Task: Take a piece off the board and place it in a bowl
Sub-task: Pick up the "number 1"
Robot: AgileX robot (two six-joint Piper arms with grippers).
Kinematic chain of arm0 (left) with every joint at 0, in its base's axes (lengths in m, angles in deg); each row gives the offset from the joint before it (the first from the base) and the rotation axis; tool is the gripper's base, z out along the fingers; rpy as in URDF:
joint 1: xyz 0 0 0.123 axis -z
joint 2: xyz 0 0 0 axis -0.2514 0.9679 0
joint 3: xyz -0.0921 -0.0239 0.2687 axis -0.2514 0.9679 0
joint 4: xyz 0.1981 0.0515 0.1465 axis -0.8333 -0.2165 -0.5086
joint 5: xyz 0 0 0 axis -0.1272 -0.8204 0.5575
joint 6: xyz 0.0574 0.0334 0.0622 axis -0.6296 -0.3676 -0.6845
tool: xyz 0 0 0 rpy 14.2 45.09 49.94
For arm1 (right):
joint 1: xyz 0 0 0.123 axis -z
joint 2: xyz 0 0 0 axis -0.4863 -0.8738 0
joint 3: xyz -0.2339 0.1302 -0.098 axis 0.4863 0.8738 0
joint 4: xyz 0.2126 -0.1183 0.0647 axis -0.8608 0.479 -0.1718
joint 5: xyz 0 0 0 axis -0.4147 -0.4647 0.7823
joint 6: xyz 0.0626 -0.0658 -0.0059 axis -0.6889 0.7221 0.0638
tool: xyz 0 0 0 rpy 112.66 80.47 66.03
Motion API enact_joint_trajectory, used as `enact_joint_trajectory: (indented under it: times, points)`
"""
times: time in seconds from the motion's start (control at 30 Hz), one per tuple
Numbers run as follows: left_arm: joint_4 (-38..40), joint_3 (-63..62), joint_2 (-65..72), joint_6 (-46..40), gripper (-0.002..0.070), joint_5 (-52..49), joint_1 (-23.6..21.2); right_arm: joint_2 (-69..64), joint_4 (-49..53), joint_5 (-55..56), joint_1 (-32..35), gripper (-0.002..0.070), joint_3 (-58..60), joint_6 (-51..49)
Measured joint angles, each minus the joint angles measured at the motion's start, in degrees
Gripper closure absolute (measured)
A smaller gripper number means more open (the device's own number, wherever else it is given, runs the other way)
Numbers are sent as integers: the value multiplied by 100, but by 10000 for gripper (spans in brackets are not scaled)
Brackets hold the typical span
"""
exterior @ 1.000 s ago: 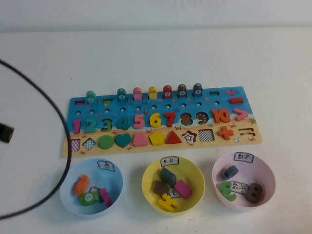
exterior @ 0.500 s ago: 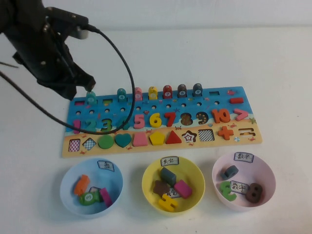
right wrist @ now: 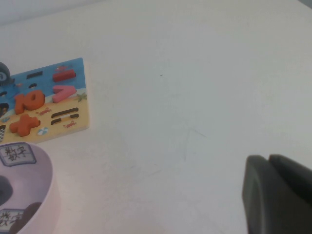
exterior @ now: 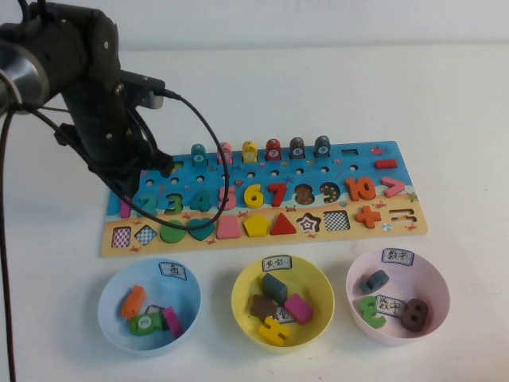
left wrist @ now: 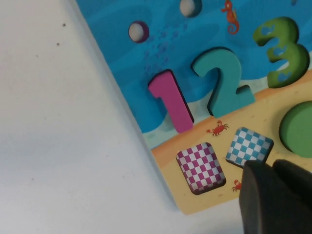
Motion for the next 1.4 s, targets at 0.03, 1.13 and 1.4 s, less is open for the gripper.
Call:
enact_joint_trajectory:
  times: [0.03, 1.13, 1.4]
  points:
    - [0, 0, 66, 93, 659, 4, -11, 0, 0, 0, 0, 694, 0, 0]
    - [313, -43, 926, 635, 385, 543, -556, 0, 0, -9, 0, 694, 0, 0]
    - [370, -74, 978, 635, 414, 534, -556, 0, 0, -9, 0, 694, 0, 0]
